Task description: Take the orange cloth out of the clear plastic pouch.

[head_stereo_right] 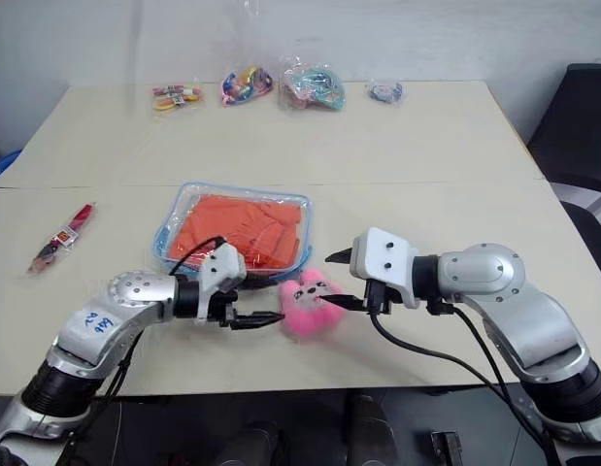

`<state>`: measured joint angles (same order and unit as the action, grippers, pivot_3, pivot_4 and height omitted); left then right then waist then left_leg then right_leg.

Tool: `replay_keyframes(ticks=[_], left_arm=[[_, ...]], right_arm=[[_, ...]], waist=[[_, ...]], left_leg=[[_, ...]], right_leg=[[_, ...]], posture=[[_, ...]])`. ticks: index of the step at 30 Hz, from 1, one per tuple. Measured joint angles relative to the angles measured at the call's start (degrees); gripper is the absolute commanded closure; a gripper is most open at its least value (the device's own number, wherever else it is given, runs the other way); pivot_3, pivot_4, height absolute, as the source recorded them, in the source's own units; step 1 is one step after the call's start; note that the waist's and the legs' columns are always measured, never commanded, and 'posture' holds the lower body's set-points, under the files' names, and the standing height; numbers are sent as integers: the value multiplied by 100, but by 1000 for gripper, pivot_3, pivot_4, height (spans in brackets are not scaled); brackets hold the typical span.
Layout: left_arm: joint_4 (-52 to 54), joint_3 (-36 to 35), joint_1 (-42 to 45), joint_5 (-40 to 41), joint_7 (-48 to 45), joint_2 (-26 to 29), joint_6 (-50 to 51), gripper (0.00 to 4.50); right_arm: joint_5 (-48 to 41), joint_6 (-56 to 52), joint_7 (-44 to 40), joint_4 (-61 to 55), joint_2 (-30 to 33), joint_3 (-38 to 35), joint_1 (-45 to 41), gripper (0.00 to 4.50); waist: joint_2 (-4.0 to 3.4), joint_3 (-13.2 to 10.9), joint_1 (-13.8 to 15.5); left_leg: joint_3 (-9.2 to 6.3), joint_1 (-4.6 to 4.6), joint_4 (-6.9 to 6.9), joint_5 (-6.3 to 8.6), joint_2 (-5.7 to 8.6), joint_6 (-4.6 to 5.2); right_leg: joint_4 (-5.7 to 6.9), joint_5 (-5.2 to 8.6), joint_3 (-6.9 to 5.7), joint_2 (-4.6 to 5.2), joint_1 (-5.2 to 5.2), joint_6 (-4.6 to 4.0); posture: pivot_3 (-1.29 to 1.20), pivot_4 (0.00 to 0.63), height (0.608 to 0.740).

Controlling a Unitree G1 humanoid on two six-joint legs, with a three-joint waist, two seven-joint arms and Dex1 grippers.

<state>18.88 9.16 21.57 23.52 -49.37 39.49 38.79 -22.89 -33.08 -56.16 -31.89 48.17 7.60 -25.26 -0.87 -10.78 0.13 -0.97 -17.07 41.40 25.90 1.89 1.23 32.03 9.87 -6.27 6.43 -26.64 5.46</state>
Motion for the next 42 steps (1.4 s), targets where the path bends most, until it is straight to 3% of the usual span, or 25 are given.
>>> replay_keyframes(ticks=[7,17,27,30,36,39,42], left_arm=[[260,-541,69,541,-696,234,-63,865],[-262,716,615,10,-1002,-283,-271,865],[-747,981,834,-542,-929,-679,-711,865],[-857,990,853,-721,-870,-708,-868,1448],[-961,903,844,-798,-871,-702,-1119,3373],[-800,671,709,-670,-1023,-440,-1038,4327],[-642,424,567,-552,-1130,-138,-892,4456]], right_arm=[[-27,-69,100,-139,0,-23,179,1548],[-297,-240,53,-372,167,-343,228,1548],[-817,-343,-196,-705,433,-653,572,1548],[-877,-343,-174,-714,433,-683,572,1516],[-849,-294,-109,-685,433,-676,564,1516],[-433,0,-7,-357,407,-469,445,1516],[329,495,204,268,203,-28,142,1516]], waist=[[0,0,14],[0,0,29],[0,0,137],[0,0,137],[0,0,132],[0,0,118],[0,0,88]], left_leg=[[-1,-1,1,0,3,0],[6,-2,3,0,8,1],[6,-1,9,-2,10,5],[3,-1,9,-2,11,6],[3,-1,9,-2,10,6],[3,1,8,-2,8,6],[3,1,6,-2,4,6]], right_leg=[[-1,0,-3,5,0,0],[-1,-1,-2,2,1,1],[-1,-3,1,5,5,5],[-1,-4,3,6,6,6],[-1,-4,3,6,5,6],[0,-4,3,4,5,6],[0,-3,6,1,3,6]], posture=[[0,150,740],[0,150,740],[0,150,740],[0,150,740],[0,150,740],[0,150,740],[0,150,740]])
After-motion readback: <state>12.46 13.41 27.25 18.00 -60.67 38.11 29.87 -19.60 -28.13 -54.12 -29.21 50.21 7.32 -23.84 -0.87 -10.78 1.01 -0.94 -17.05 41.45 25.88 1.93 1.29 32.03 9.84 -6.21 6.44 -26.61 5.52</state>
